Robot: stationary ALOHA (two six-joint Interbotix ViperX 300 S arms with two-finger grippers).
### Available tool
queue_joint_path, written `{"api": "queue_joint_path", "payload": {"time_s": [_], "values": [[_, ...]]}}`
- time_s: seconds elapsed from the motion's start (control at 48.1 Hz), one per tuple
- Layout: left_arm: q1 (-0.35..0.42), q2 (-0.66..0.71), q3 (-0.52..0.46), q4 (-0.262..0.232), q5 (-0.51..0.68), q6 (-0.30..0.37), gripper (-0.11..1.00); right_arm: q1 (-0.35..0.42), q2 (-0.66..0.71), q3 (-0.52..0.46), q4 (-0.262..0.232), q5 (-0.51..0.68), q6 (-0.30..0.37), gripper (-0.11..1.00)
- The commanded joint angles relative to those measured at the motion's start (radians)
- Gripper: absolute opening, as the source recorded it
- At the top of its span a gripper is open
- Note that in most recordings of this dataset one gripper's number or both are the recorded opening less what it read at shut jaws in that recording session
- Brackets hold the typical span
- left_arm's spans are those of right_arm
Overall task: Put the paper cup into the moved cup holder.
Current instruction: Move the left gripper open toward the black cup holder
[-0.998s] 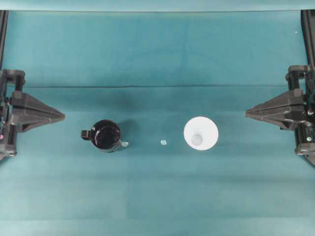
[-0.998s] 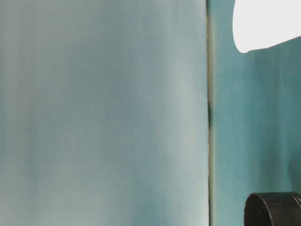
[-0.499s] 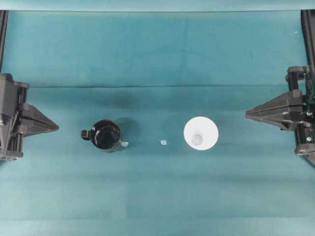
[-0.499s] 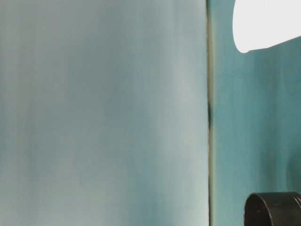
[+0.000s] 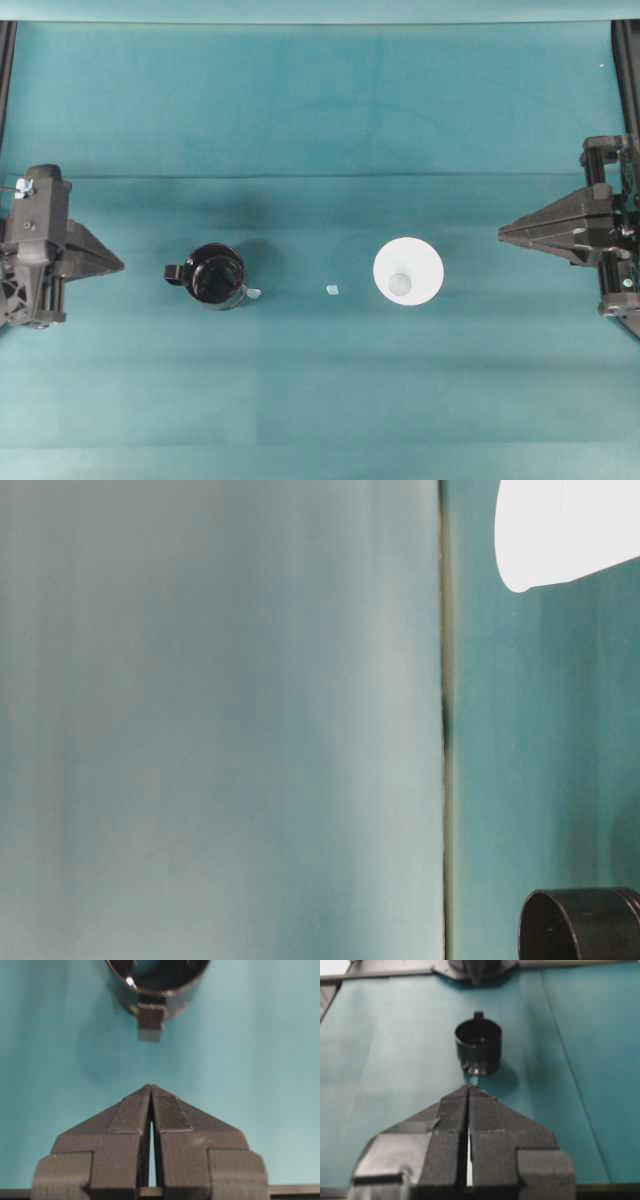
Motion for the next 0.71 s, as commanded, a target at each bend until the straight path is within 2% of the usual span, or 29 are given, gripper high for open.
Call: {"api": "queue_joint_path", "payload": {"time_s": [0.0,0.104,0.166,0.395,0.457,0.499,0.686], "values": [[0.005,0.009,0.008,0.003,-0.035,-0.005,0.00,-0.002,0.008,-0.025,0.005,0.002,0.011,0.01],[0.005,0.011,0.025,0.002,-0.077,-0.025,0.05,-0.002,0.006,-0.026,0.005,0.003,0.011,0.01],[0.006,0.009,0.031,0.002,-0.106,-0.043,0.14,-0.002,0.008,-0.025,0.005,0.003,0.011,0.01],[0.006,0.054,0.058,0.002,-0.193,-0.086,0.79,-0.002,0.008,-0.025,0.005,0.003,0.011,0.01],[0.006,0.087,0.061,0.002,-0.222,-0.092,0.91,-0.002,0.008,-0.025,0.005,0.003,0.011,0.01],[0.006,0.110,0.060,0.002,-0.242,-0.092,0.94,-0.002,0.006,-0.025,0.005,0.003,0.011,0.01],[0.006,0.230,0.054,0.002,-0.379,-0.089,0.90,-0.002,0.008,-0.025,0.005,0.003,0.011,0.01]]}}
